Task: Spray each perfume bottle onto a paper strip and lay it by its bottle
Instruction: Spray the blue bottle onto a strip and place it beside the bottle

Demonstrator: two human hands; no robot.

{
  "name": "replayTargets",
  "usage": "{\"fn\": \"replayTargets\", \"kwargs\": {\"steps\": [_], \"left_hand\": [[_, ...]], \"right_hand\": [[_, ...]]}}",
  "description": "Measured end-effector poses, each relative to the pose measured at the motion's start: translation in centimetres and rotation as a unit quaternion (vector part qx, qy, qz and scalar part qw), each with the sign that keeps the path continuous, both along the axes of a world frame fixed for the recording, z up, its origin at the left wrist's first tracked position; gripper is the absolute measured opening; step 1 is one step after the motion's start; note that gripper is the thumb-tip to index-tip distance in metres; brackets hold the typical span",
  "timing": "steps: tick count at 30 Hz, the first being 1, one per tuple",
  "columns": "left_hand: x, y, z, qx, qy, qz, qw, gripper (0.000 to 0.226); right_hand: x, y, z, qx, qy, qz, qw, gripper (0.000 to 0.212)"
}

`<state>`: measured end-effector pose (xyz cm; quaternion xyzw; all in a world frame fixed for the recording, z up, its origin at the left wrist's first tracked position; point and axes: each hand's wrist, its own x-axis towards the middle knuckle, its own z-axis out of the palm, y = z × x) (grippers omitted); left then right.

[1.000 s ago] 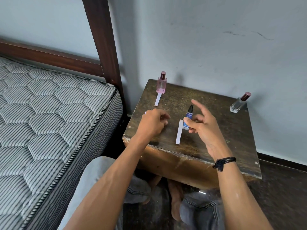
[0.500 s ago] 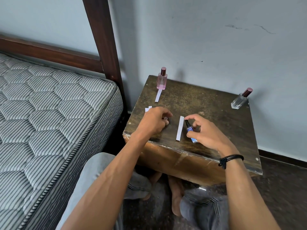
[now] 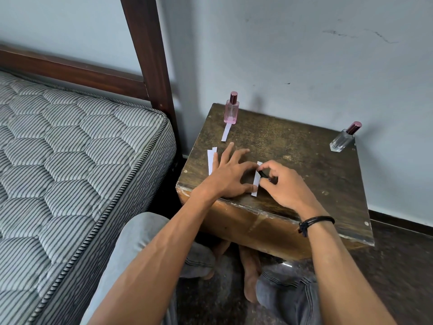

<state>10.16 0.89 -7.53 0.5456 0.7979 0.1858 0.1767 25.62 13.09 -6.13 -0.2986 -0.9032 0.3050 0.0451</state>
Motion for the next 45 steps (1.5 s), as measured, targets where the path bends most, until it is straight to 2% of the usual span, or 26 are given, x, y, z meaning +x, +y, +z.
{"fn": "replayTargets", "kwargs": {"steps": [4, 14, 28, 45], "left_hand": [[0.1, 0.0, 0.0, -0.016, -0.002, 0.003, 1.0, 0.063], [0.2, -0.1, 0.4, -0.021, -0.021, 0.013, 0.999, 0.063], [0.2, 0.0, 0.6, -0.03, -0.035, 0.017, 0.999, 0.066], [0.2, 0.0, 0.6, -0.028, -0.034, 0.018, 0.999, 0.065]], "right_hand": [[0.3, -0.5, -0.9, 0.073, 0.023, -0.009, 0.997, 0.02], [0.2, -1.3, -2.6, 0.165, 0.071, -0.05, 0.982, 0.024], [0.0, -1.0, -3.1, 0.198, 0.069, -0.037, 0.977, 0.023], [-0.2, -1.2, -2.8, 0.197, 0.059, -0.042, 0.978, 0.017]]}}
